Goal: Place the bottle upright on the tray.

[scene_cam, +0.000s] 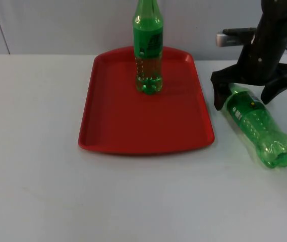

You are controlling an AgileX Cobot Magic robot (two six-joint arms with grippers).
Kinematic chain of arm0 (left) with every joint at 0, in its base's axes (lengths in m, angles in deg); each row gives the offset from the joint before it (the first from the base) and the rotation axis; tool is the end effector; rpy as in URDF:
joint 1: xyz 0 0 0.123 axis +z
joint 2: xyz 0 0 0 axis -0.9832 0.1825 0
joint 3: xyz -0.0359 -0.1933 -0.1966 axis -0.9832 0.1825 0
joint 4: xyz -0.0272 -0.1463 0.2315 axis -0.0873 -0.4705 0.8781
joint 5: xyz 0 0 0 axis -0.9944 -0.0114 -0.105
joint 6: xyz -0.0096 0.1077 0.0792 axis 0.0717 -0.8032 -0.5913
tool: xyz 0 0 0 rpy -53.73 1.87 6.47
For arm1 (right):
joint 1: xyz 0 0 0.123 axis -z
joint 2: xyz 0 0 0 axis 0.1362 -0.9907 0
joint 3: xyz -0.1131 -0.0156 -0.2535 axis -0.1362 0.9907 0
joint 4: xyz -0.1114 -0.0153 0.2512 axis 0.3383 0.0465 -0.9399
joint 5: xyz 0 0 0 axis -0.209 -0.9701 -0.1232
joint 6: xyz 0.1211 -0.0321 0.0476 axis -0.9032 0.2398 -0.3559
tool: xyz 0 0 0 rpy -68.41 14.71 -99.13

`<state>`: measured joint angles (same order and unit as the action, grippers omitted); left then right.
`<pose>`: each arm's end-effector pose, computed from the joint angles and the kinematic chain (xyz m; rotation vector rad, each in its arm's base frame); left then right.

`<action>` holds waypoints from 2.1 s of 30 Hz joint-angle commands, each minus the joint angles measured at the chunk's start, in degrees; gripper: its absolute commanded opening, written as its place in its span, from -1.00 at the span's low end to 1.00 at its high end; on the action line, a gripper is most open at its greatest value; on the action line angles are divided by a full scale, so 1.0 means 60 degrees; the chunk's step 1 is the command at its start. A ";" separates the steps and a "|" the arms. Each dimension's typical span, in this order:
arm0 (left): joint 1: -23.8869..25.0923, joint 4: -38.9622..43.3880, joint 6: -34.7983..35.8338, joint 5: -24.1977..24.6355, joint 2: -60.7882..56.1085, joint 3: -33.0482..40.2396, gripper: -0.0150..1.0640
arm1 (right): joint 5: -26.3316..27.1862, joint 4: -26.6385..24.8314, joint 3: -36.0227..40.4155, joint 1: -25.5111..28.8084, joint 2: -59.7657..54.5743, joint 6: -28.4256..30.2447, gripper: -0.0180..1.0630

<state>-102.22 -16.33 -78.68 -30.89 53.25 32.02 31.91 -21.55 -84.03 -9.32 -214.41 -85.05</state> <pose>0.0631 -0.0335 0.2905 0.3436 1.8561 -0.3647 0.5096 0.1580 0.0604 -0.3471 2.8840 0.0711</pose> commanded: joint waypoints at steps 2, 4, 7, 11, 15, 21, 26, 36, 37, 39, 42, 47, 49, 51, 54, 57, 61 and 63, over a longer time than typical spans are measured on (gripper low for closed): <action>0.0020 0.0023 0.0058 -0.0045 -0.0047 0.0038 0.72 | 0.0063 0.0066 -0.0032 -0.0042 -0.0174 0.0040 0.91; 0.0020 0.0023 0.0058 -0.0045 -0.0047 0.0038 0.72 | 0.0089 0.0004 -0.0032 -0.0042 -0.0198 -0.0037 0.90; 0.0020 0.0023 0.0058 -0.0045 -0.0047 0.0038 0.72 | 0.0189 0.0004 -0.0032 -0.0042 -0.0198 -0.0062 0.86; 0.0020 0.0023 0.0058 -0.0045 -0.0047 0.0038 0.72 | 0.0166 0.0004 -0.0032 -0.0042 -0.0235 -0.0062 0.76; 0.0020 0.0023 0.0058 -0.0045 -0.0047 0.0038 0.72 | 0.0166 -0.0197 -0.0017 -0.0042 -0.0386 -0.0062 0.75; 0.0020 0.0023 0.0058 -0.0045 -0.0047 0.0038 0.72 | 0.0128 -0.0209 -0.0017 -0.0042 -0.0423 -0.0310 0.74; 0.0020 0.0023 0.0058 -0.0045 -0.0047 0.0038 0.72 | 0.0015 -0.0209 -0.0017 -0.0042 -0.0423 -0.0493 0.74; 0.0020 0.0042 0.0058 -0.0045 -0.0047 0.0038 0.72 | -0.0445 -0.0169 -0.0017 -0.0042 -0.0516 -0.0573 0.73; 0.0020 0.0042 0.0058 -0.0045 -0.0047 0.0038 0.72 | -0.0445 -0.0169 -0.0017 -0.0042 -0.0516 -0.0573 0.73; 0.0020 0.0042 0.0058 -0.0045 -0.0047 0.0038 0.72 | -0.0405 -0.0169 -0.0017 -0.0042 -0.0516 -0.0573 0.71; 0.0020 0.0042 0.0058 -0.0045 -0.0047 0.0038 0.72 | -0.0382 -0.0141 -0.0017 -0.0042 -0.0516 -0.0573 0.71; 0.0020 0.0042 0.0058 -0.0045 -0.0047 0.0038 0.72 | -0.0338 0.0066 -0.0017 -0.0042 -0.0516 -0.0633 0.54; 0.0020 0.0042 0.0058 -0.0045 -0.0047 0.0038 0.72 | -0.0338 0.0066 -0.0017 -0.0042 -0.0516 -0.0633 0.19; 0.0020 0.0042 0.0058 -0.0045 -0.0047 0.0038 0.72 | -0.0338 0.0066 -0.0017 -0.0042 -0.0516 -0.0633 -0.24; 0.0020 0.0042 0.0058 -0.0045 -0.0047 0.0038 0.72 | -0.0362 0.0066 -0.0017 -0.0042 -0.0516 -0.0633 -0.80; 0.0020 0.0042 0.0058 -0.0045 -0.0047 0.0038 0.72 | -0.0362 0.0066 -0.0017 -0.0042 -0.0516 -0.0633 -0.97; 0.0020 0.0042 0.0058 -0.0045 -0.0047 0.0038 0.72 | -0.0419 0.0066 -0.0017 -0.0042 -0.0497 -0.0812 -0.97; 0.0020 0.0042 0.0058 -0.0045 -0.0047 0.0038 0.72 | -0.0419 0.0066 -0.0017 -0.0042 -0.0469 -0.0812 -0.97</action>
<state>-102.22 -16.33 -78.68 -30.89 53.25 32.02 30.69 -20.46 -84.46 -9.32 -216.76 -89.58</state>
